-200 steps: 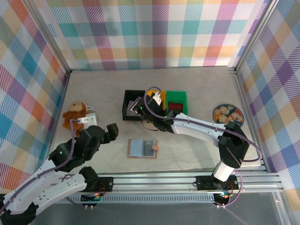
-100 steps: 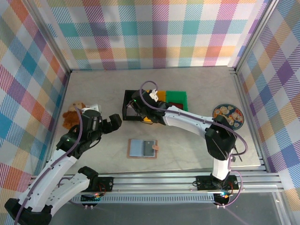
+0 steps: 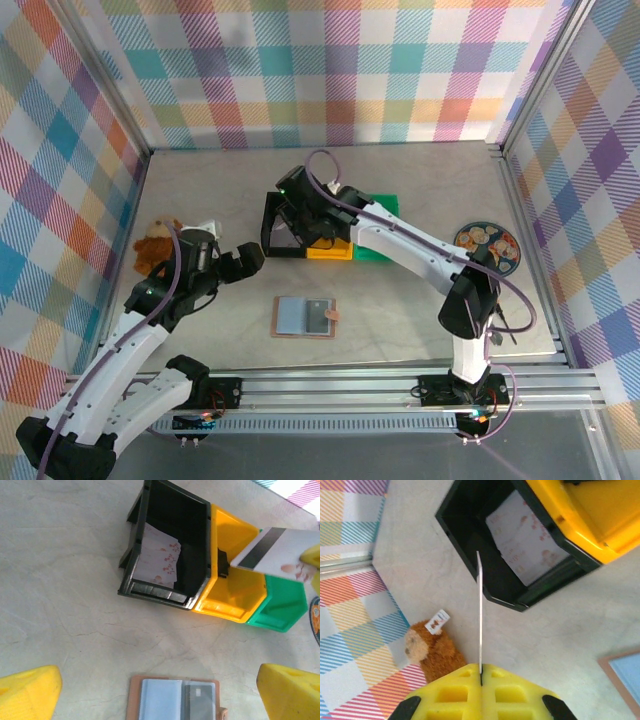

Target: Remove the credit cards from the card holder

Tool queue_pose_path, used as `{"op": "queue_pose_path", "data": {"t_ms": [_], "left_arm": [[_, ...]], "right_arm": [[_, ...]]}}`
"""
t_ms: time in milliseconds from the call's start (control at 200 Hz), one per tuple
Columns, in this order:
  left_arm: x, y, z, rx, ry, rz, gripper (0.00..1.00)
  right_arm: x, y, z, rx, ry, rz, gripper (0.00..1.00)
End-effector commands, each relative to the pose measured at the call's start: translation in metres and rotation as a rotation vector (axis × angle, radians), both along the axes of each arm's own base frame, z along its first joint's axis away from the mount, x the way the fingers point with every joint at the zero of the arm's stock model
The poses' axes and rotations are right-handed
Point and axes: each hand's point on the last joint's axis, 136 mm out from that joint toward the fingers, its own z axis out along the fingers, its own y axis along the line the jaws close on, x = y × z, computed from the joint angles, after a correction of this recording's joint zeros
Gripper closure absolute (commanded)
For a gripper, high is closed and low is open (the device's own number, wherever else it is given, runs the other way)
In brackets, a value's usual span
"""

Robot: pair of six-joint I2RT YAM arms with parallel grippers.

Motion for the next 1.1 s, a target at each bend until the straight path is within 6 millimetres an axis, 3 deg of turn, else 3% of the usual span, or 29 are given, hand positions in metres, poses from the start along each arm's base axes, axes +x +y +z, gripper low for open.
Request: {"op": "queue_pose_path", "data": {"t_ms": [0, 210, 475, 810, 1095], "left_arm": [[0.003, -0.016, 0.013, -0.064, -0.08, -0.088, 0.03], [0.002, -0.015, 0.013, -0.021, -0.158, -0.13, 0.06], [-0.016, -0.052, 0.01, 0.015, -0.232, -0.363, 0.12], [-0.016, -0.06, 0.014, 0.068, -0.294, -0.404, 0.14], [-0.018, -0.069, 0.005, 0.08, -0.272, -0.46, 0.36]], "right_arm": [[-0.028, -0.01, -0.009, -0.018, 0.155, 0.08, 1.0], [-0.05, -0.01, -0.002, -0.028, 0.222, 0.221, 1.0], [-0.056, -0.006, 0.003, -0.02, 0.245, 0.33, 1.0], [-0.063, 0.006, 0.005, 0.028, 0.272, 0.414, 1.0], [-0.068, 0.018, 0.007, 0.073, 0.281, 0.482, 1.0]]}}
